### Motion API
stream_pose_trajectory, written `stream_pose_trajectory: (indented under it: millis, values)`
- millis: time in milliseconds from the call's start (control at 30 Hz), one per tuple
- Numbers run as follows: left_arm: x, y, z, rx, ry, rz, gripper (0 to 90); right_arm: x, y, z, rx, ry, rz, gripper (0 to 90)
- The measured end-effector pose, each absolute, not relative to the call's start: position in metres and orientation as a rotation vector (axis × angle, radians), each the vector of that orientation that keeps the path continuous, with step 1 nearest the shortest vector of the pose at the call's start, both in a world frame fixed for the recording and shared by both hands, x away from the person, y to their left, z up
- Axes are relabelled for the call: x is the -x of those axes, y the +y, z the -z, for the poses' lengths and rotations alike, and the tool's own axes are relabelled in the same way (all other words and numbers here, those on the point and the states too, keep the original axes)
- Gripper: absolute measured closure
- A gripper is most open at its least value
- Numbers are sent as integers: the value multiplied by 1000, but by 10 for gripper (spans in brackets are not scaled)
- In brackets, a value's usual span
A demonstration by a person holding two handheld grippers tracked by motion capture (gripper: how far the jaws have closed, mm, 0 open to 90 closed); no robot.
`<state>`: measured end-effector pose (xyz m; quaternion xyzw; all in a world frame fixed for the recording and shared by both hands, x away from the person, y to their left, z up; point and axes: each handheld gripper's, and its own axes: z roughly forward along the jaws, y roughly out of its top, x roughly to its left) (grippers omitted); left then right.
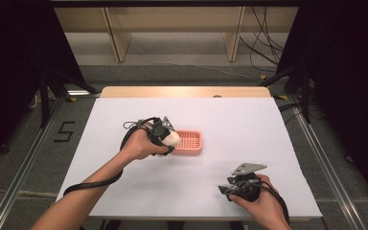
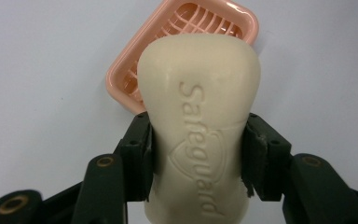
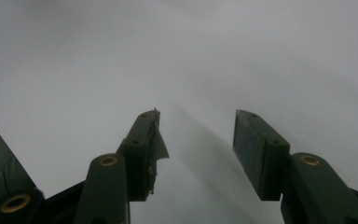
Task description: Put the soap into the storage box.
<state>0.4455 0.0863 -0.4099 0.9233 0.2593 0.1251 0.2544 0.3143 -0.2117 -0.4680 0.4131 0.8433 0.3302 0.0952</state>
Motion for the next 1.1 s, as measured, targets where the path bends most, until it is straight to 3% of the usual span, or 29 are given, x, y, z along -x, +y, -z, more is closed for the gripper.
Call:
stream_pose_trajectory:
  millis: [1100]
  values:
    - [-459, 83, 409, -2533, 660, -364, 496, -315, -212, 467, -1224, 2477, -999, 511]
